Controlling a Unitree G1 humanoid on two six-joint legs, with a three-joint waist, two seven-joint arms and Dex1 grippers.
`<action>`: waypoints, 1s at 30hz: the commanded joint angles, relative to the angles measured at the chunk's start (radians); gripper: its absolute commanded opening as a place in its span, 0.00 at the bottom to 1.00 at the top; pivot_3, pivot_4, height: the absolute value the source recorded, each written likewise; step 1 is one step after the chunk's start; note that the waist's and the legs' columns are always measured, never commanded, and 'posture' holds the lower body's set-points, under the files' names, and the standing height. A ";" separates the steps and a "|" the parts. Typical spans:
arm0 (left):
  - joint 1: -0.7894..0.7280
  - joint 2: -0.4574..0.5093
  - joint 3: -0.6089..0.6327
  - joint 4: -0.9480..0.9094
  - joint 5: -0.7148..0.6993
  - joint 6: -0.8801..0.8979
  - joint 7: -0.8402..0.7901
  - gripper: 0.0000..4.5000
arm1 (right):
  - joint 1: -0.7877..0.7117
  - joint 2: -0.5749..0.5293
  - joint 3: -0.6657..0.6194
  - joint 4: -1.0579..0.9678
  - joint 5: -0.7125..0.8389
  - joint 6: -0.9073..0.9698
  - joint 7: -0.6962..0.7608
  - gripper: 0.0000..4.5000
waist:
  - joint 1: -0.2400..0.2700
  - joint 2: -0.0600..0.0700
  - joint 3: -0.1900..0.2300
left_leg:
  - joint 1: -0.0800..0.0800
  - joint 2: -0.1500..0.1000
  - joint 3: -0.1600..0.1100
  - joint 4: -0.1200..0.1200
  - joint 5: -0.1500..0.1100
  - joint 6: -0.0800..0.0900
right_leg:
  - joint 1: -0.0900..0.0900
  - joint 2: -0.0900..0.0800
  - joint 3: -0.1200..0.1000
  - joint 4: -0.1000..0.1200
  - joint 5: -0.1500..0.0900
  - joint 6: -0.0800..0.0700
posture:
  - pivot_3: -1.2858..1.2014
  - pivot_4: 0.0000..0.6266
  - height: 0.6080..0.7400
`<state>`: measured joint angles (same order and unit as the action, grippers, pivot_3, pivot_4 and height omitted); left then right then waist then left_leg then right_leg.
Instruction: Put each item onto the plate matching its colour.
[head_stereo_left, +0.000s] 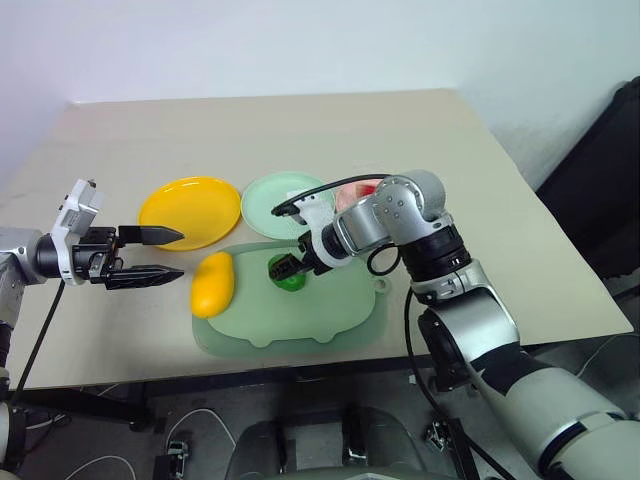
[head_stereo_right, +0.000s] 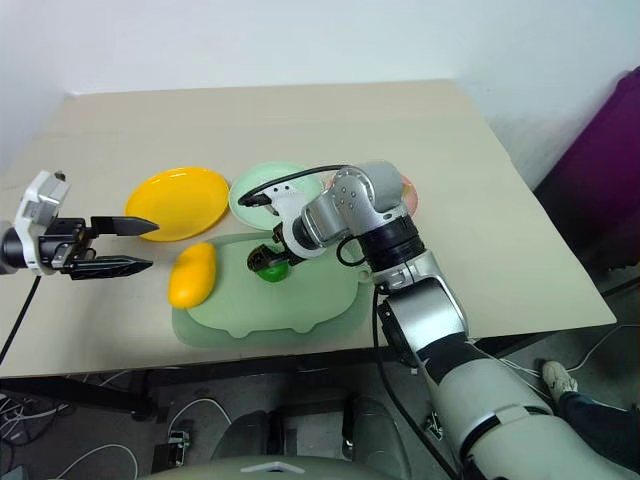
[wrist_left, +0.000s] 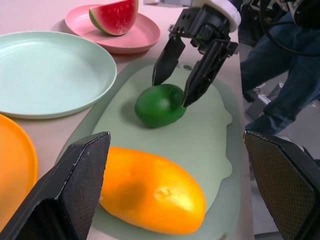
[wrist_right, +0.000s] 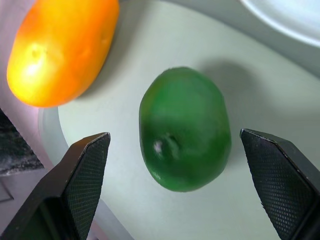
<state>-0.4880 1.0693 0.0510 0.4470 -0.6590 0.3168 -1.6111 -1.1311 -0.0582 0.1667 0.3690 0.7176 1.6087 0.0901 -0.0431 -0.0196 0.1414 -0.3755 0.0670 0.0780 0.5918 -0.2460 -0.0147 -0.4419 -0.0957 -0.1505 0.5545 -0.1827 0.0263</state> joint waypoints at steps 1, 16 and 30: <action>-0.013 0.023 0.013 -0.009 -0.013 -0.005 -0.003 1.00 | 0.023 0.049 -0.028 -0.013 -0.050 0.006 0.004 0.98 | 0.000 0.000 0.000 | 0.000 0.000 0.000 0.000 0.000 0.000 | 0.000 0.000 0.000 0.000 0.000 0.000 | 0.52 0.24 1.00; 0.024 0.047 0.032 -0.035 -0.029 0.006 -0.003 1.00 | 0.037 0.130 -0.061 0.055 -0.233 -0.115 0.047 0.98 | 0.000 0.000 0.000 | 0.000 0.000 0.000 0.000 -0.001 -0.002 | 0.000 0.000 0.000 0.002 0.000 0.000 | 0.52 0.24 1.00; 0.027 0.044 0.038 -0.042 -0.028 0.005 -0.003 1.00 | 0.079 0.115 0.069 0.033 -0.366 -0.195 0.105 0.98 | -0.001 0.000 0.000 | 0.001 0.000 0.000 0.001 -0.001 -0.002 | 0.000 -0.001 0.000 0.002 0.000 0.000 | 0.52 0.24 1.00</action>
<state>-0.4631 1.0940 0.0552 0.4277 -0.6679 0.3228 -1.6111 -1.0653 0.0601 0.2258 0.4102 0.3766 1.4214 0.1967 -0.0436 -0.0195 0.1414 -0.3740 0.0671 0.0775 0.5924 -0.2474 -0.0171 -0.4421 -0.0971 -0.1504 0.5561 -0.1828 0.0261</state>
